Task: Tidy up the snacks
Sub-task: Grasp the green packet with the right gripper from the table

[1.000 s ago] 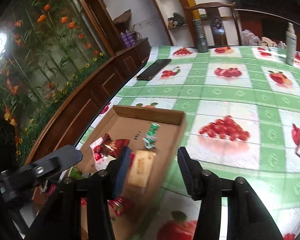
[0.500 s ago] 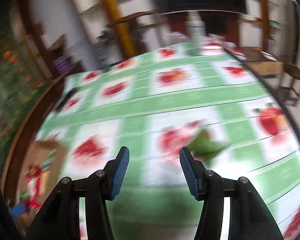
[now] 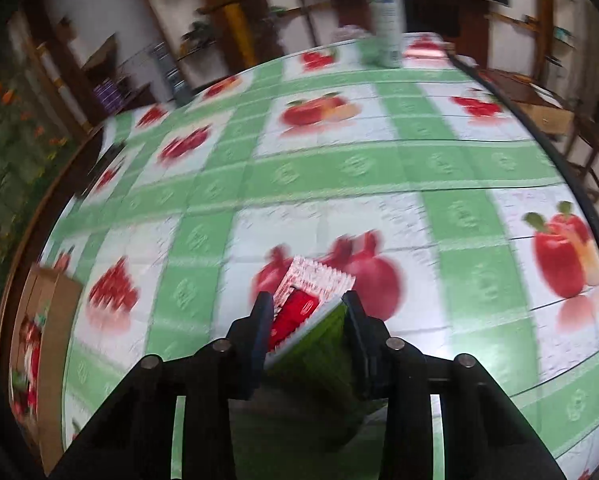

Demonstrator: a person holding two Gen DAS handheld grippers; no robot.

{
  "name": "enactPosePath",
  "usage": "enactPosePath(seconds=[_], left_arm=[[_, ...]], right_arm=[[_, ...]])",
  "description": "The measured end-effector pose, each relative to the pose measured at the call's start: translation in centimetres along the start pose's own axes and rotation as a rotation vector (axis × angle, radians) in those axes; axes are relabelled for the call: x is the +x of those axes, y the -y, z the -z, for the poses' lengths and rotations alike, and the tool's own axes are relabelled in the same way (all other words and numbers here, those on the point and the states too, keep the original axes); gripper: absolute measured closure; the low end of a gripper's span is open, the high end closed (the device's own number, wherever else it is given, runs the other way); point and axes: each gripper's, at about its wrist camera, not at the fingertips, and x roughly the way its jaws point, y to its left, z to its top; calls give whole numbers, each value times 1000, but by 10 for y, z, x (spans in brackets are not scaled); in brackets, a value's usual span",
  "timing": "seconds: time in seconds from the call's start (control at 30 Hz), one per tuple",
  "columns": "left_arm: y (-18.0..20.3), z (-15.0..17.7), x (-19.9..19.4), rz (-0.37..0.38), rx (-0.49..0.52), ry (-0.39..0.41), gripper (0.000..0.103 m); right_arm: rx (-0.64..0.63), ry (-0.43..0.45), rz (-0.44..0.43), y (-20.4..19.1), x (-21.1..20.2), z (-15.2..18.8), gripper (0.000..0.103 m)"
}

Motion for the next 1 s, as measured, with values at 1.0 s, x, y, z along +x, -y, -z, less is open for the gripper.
enactPosePath(seconds=[1.0], left_arm=[[28, -6, 30, -58, 89, -63, 34]], right_arm=[[-175, 6, -94, -35, -36, 74, 70]])
